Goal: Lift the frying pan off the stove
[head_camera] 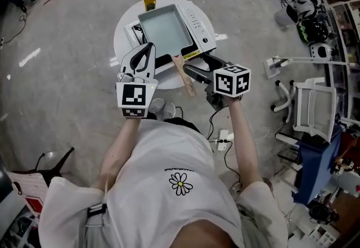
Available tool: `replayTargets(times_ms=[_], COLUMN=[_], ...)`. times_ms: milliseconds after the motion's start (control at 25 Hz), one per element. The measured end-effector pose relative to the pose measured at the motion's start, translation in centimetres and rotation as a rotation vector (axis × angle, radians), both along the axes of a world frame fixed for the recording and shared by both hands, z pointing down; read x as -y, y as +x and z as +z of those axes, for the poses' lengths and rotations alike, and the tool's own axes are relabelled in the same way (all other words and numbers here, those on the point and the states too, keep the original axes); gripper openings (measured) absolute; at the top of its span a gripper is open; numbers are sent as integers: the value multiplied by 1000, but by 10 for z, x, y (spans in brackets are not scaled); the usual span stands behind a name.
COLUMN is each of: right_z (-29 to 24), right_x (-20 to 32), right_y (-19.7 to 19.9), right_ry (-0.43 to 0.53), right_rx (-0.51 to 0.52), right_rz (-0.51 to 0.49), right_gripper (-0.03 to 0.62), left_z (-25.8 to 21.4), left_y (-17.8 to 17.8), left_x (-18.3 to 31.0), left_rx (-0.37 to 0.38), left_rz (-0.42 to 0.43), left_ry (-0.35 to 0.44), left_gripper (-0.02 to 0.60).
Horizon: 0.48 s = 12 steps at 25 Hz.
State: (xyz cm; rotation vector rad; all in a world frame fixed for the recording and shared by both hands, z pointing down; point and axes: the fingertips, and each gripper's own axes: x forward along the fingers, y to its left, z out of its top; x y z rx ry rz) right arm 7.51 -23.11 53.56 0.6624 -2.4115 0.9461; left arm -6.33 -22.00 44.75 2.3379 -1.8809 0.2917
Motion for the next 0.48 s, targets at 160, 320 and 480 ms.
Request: replayTargets(times_ms=[160,320,480], right_z=[25,40,54], right_x=[1,1,-15], right_y=[-8,-14,-24], right_ry=[-182,-390,-582], right_rx=[115,281,371], right_rz=[5,52,-60], right_gripper=[433,433,372], left_z=[10,14,19], left_y=[-5,-4,-6], left_x=[-5,-9,-14], left_rx=[-40,-63,-61], left_rz=[-35,-49,-66], left_ry=[-45,-70,-88], left_gripper=[-1,-1,-2])
